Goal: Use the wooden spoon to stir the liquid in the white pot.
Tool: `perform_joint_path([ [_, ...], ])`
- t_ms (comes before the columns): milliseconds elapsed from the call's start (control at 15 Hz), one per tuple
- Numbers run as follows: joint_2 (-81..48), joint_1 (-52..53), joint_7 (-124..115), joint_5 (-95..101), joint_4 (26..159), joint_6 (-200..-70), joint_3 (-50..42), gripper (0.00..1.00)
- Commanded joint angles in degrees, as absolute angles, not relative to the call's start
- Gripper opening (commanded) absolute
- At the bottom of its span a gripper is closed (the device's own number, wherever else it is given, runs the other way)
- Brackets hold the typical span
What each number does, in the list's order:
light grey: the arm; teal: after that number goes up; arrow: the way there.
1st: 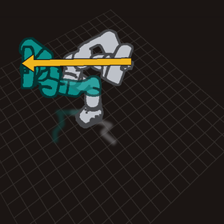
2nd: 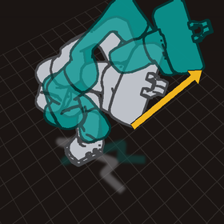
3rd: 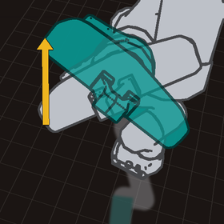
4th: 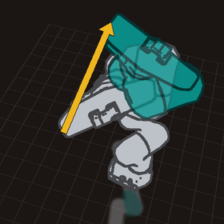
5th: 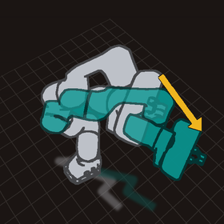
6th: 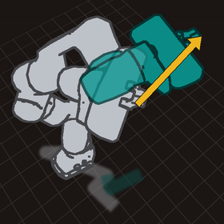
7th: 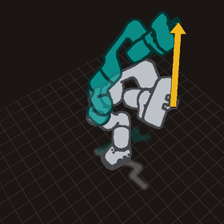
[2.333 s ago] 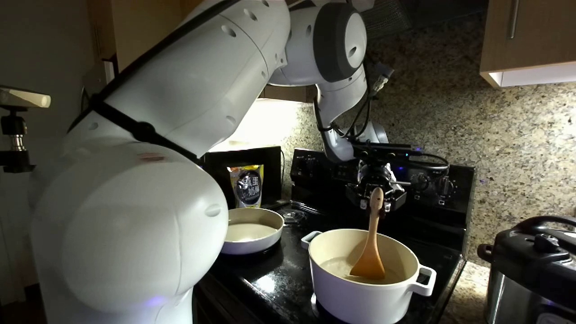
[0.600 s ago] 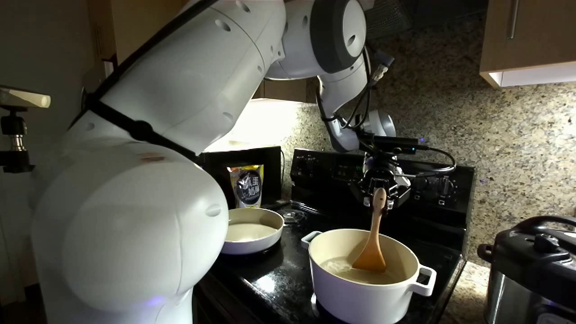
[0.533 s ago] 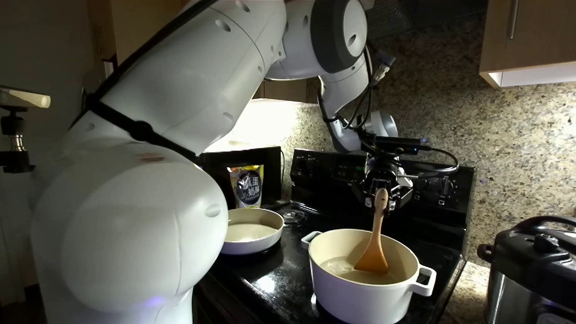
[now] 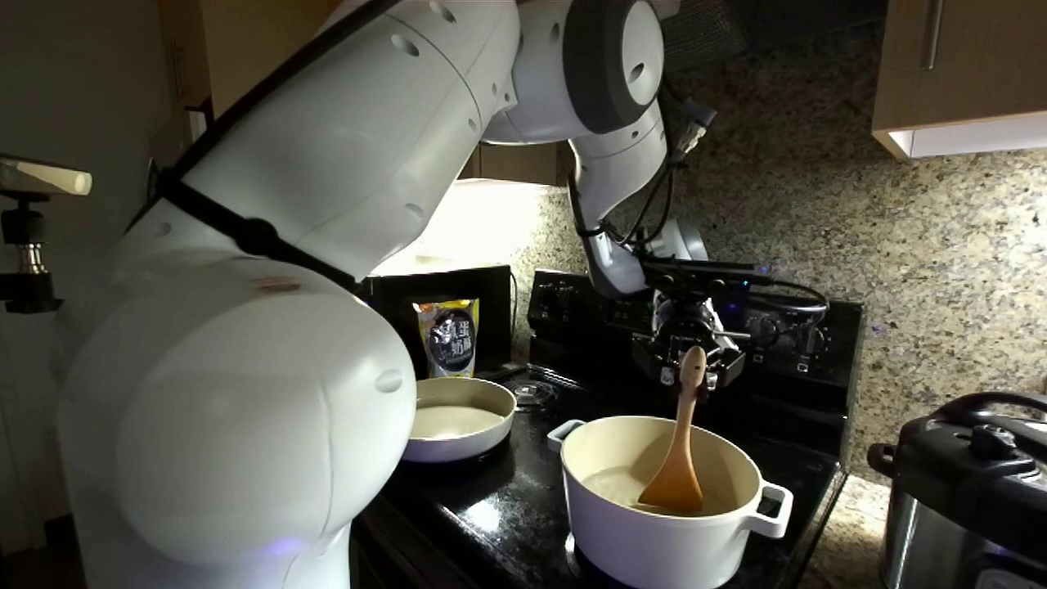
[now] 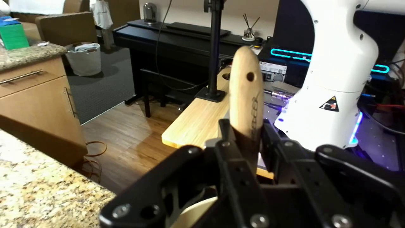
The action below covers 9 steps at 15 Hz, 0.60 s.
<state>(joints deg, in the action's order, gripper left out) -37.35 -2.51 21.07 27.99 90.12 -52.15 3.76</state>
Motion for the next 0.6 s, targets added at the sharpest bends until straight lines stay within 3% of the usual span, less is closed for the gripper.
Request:
perform_joint_path([
  [0,-36.1,-0.8,24.6,32.0,92.9,-52.3,6.4,0.09],
  [533,-37.7,-1.1,20.8,24.5,87.1,-54.2,6.2,0.09],
])
